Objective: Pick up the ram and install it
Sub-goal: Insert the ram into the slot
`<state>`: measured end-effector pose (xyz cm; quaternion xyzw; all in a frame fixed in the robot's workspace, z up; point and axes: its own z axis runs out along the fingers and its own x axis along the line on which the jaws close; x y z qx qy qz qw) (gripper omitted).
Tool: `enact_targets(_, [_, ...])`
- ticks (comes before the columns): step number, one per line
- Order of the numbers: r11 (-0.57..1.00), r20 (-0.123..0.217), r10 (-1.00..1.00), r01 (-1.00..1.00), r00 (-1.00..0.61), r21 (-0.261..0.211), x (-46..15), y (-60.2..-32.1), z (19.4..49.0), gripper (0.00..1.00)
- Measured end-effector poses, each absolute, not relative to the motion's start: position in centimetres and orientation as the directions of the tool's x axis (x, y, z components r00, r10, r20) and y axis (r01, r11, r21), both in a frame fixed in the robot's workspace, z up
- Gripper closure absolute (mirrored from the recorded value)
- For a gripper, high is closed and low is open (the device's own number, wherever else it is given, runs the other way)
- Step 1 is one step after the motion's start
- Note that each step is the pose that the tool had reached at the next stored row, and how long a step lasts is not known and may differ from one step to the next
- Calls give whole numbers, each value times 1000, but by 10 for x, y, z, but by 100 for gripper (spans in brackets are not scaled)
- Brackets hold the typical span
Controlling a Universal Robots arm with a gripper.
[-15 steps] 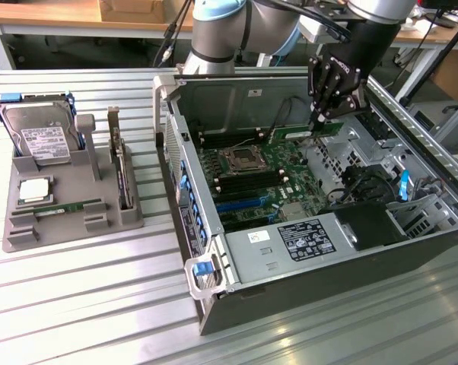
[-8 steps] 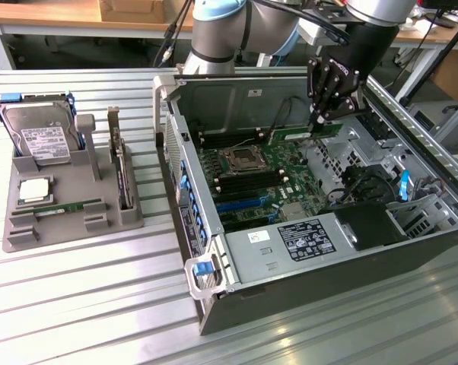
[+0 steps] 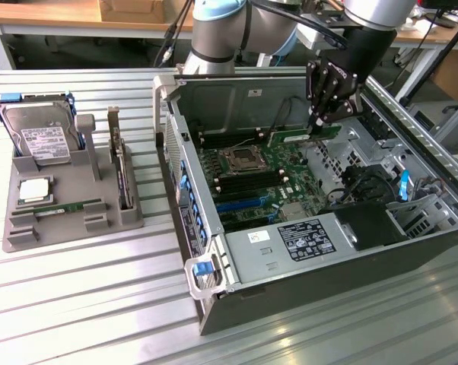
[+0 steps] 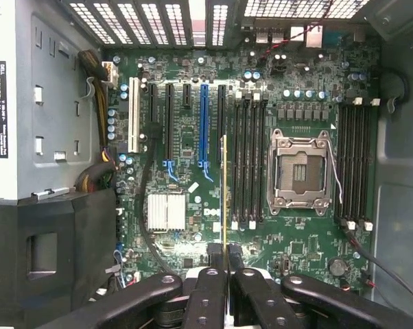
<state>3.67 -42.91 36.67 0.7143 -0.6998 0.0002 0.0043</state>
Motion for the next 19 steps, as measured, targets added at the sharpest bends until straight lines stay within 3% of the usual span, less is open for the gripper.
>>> enact_targets(19, [-21,6,-1000,-1000,21,6,37,-429,353,88])
